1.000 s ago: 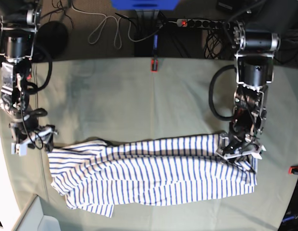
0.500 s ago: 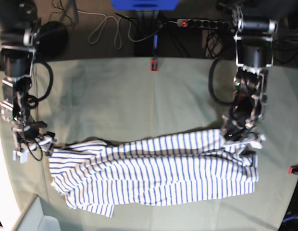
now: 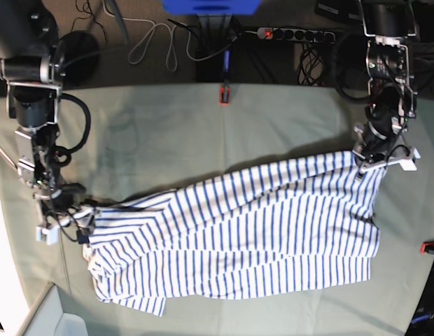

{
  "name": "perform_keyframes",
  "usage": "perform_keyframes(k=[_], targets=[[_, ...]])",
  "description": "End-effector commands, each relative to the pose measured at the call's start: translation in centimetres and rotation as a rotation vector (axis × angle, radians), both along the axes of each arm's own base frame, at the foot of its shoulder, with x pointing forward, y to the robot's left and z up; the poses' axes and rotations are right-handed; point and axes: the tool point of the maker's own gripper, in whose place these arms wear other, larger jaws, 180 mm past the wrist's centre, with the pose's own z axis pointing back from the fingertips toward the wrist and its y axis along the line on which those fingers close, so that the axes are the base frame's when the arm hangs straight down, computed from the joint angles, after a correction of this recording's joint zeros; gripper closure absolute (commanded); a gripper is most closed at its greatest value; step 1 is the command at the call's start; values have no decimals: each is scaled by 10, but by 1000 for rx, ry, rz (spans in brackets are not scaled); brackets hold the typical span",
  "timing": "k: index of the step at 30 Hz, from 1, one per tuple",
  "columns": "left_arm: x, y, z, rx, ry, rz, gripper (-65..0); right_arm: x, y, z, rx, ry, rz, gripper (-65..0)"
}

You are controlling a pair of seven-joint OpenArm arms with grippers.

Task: Layout the t-shirt on the table in an organized manner, then fold the t-shirt properly
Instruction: 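Pull the shirt edge taut with both grippers, spreading it apart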

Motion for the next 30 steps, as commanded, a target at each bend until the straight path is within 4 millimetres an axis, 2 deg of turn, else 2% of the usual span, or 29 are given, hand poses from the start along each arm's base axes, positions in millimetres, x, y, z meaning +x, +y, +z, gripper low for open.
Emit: perform_keyframes(k=[1,5,11,13,18,21,22,24,26,30], targets=[[7,6,12,-5,-37,21,0,10,-5,16,-20,-57,8,-423],[7,6,12,-4,-39,20,0,-2,19,1,-21,-39,63,-423],[7,6,11,-5,-36,21,0,-18,28,-16,-10,-22,69,-404],[7,7,11,-4,-36,22,0,-23,28,-20,-9,-11,69,-332],[8,7,12,-2,-38,21,0,-25,52,-16,58,-31,183,0],[8,7,12,-2,-38,21,0,-27,53,-17,72,-32,188,0],[8,7,13,-1,-41,20,0,-33,52,-21,69,-22,188,0],[8,7,15,-2,-45,19,0,-41,48,-15,54,-43,193,0],[9,5,19,0,-56,13,0,-59,26,-2,22,-87,162,0],[3,8,40,45,-96,-24,0,-100,7,38,-43,-193,133,0]])
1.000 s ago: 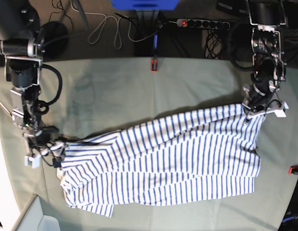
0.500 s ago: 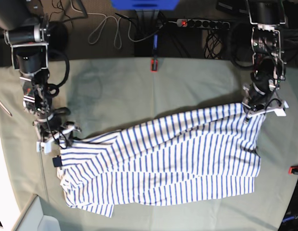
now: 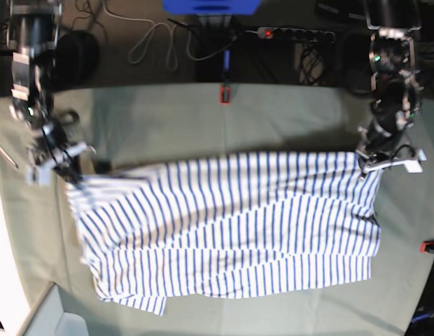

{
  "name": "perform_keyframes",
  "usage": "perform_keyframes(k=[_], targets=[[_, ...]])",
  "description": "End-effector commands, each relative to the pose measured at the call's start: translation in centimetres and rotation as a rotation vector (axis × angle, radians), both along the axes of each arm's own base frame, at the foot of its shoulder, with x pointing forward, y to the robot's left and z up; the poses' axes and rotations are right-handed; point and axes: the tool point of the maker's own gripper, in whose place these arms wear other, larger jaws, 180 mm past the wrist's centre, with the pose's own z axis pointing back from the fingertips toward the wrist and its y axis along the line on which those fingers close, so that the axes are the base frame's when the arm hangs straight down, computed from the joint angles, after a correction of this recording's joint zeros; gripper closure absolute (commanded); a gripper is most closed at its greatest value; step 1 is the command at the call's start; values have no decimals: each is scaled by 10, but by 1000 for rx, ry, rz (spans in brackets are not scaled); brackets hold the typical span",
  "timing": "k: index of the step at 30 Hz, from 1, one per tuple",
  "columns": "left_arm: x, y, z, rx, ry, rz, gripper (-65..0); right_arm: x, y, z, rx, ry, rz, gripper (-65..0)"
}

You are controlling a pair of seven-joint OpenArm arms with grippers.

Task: Layout the t-shirt on the table in an organized manner, then fold the t-shirt properly
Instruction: 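Pull the shirt edge taut with both grippers, spreading it apart, then lift the shirt high with both grippers and shake it out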

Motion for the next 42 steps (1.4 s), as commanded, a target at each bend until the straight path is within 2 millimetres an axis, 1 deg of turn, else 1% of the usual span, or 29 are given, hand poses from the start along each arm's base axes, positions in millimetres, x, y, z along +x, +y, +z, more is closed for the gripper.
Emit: perform_keyframes(k=[1,3,6,8,10,12,15,16,18,20,23,25,29,32,33,36,38,39,42], targets=[[5,8,17,18,-44,15,0,4,-2,30,-8,-96,11,0],[1,8,27,40,-62,-7,0,-22,0,44,-33,-116,20,0],[-11,10,34,74,-58,-36,0,-58,1,57,-50,-126,5,0],[-20,8,36,85,-53,-50,0,-77,5,61,-52,-121,-5,0],[-28,9,37,99,-42,-64,0,-91,16,64,-33,-118,32,0],[-37,9,36,110,-27,-74,0,-102,26,69,-8,-126,74,0],[-49,22,40,126,-21,-44,0,-119,33,75,22,-137,84,0],[-54,29,43,136,-23,-27,0,-123,29,76,18,-137,66,0],[-60,37,51,151,-33,-10,0,-130,20,77,8,-133,26,0],[-64,41,59,164,-44,-1,0,-136,11,82,-13,-134,7,0],[-67,48,70,184,-64,14,0,-143,4,90,-35,-140,-21,0],[-71,52,71,192,-59,21,0,-147,-2,97,-52,-151,-51,0],[-70,52,80,201,-79,18,0,-150,-9,114,-80,-192,-100,0],[-67,53,81,202,-86,23,0,-147,-9,116,-82,-202,-101,0],[-61,53,86,205,-104,21,0,-143,-8,118,-83,-212,-99,0],[-29,54,109,211,-196,27,0,-123,-9,128,-82,-272,-100,0],[-5,58,120,196,-245,42,0,-100,-11,137,-86,-323,-97,0],[8,54,123,174,-257,32,0,-89,-12,138,-98,-324,-94,0],[48,49,135,90,-287,10,0,-47,-16,140,-145,-288,-91,0]])
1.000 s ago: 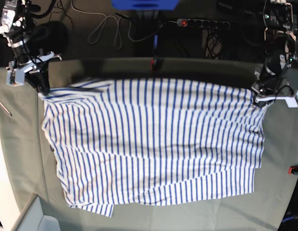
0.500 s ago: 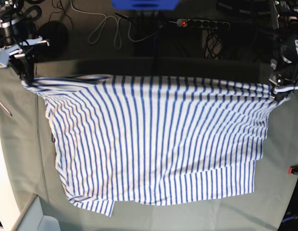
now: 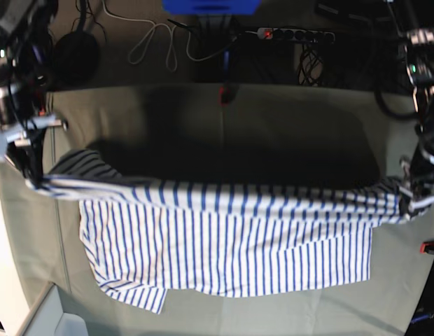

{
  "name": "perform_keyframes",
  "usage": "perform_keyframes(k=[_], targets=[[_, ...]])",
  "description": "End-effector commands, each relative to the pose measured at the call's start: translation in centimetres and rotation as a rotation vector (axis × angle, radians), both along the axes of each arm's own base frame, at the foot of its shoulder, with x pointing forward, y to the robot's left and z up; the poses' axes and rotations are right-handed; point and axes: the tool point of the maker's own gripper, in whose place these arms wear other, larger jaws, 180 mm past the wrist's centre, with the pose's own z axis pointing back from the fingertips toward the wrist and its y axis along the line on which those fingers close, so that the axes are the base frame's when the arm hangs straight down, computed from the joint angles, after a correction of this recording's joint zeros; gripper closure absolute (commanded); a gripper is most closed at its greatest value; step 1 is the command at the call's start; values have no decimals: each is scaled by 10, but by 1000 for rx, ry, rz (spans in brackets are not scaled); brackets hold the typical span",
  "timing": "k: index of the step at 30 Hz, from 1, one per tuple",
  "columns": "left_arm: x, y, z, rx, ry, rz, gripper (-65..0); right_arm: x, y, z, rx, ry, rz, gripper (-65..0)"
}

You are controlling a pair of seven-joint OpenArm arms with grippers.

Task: Layout the t-shirt on the table in an organized manner, then fold the t-shirt properly
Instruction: 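Lift the shirt high with both grippers and shake it out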

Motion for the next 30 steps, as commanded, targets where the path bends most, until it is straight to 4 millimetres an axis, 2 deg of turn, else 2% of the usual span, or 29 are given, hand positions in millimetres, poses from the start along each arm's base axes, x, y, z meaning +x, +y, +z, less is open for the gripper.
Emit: perform_keyframes(k=[1,5,10,12,14,16,17,20,22,25,26,29,30], targets=[[18,12,25,11,-59,27,0,17,-8,19,-33,-46,-17,0],[81,-6,43,-70,-80,-40,0,79,-19,31,-94,7,-50,0],[155,-28,69,-108,-80,-97,0,164,-29,71,-117,-28,-70,0],[183,-33,79,-126,-61,-102,0,199,-26,85,-119,-24,-45,0],[217,-47,102,-119,-72,-102,0,230,-30,105,-119,-27,-25,0],[245,-51,133,-79,-109,-74,0,256,-35,137,-96,-67,-12,0],[256,-51,155,-48,-138,-58,0,265,-42,160,-92,-101,-16,0],[283,-64,227,49,-232,-50,0,288,-51,233,-77,-249,-6,0],[291,-71,270,97,-299,-45,0,295,-55,270,-94,-311,8,0],[294,-81,270,145,-312,-49,0,295,-63,319,-124,-384,-13,0],[294,-83,271,147,-312,-54,0,294,-66,328,-124,-398,-21,0],[291,-89,293,155,-372,-68,0,287,-69,340,-146,-428,-37,0],[288,-92,306,160,-401,-79,0,283,-72,334,-160,-423,-49,0]])
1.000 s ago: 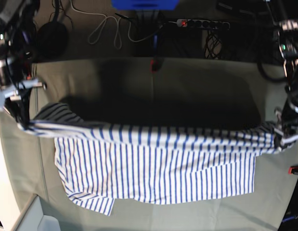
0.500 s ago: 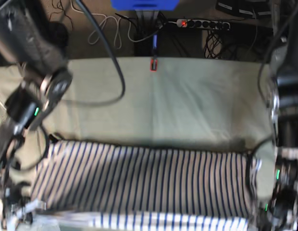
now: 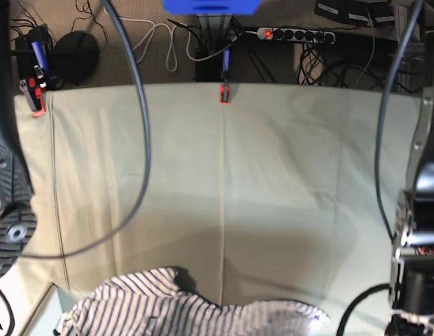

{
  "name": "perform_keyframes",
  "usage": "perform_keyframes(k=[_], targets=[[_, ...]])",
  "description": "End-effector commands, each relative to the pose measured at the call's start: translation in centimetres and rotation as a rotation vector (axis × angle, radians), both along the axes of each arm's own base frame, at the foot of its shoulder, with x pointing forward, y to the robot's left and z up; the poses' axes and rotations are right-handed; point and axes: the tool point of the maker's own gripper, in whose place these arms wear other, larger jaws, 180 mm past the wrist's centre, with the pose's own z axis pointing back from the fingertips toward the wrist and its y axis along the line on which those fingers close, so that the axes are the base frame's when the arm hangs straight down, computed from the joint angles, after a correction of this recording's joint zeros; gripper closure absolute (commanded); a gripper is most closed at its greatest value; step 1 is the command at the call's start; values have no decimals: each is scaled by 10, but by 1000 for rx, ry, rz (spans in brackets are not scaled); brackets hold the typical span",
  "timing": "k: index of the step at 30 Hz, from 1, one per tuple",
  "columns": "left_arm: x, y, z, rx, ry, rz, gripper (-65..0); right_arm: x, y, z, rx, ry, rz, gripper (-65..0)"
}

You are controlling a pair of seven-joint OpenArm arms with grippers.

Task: Layout the t-shirt on the table in an organized manner, then fold the t-shirt properly
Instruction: 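Lift the shirt high with both grippers and shake it out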

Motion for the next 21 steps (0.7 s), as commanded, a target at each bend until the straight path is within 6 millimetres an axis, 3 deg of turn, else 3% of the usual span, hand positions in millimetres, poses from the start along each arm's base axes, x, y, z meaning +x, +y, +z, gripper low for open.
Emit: perform_keyframes(k=[1,2,3,8,11,14,21], targets=[[-2,0,94,21,-205,-2,0,-11,-10,22,-6,-72,-35,0],[-9,2,110,19,-236,-15,0,-18,-13,12,-25,-53,-56,0],[-17,11,108,11,-247,-17,0,-26,-14,6,-39,-52,-69,0],[-41,26,49,-63,-186,-40,0,-57,6,-66,-41,12,-20,0],[-48,43,39,-72,-168,-20,0,-67,18,-81,-60,25,6,0],[-59,46,26,-72,-144,-39,0,-87,25,-90,-101,22,7,0],[-91,54,-84,-131,33,-30,0,-126,48,-148,-134,115,28,0]])
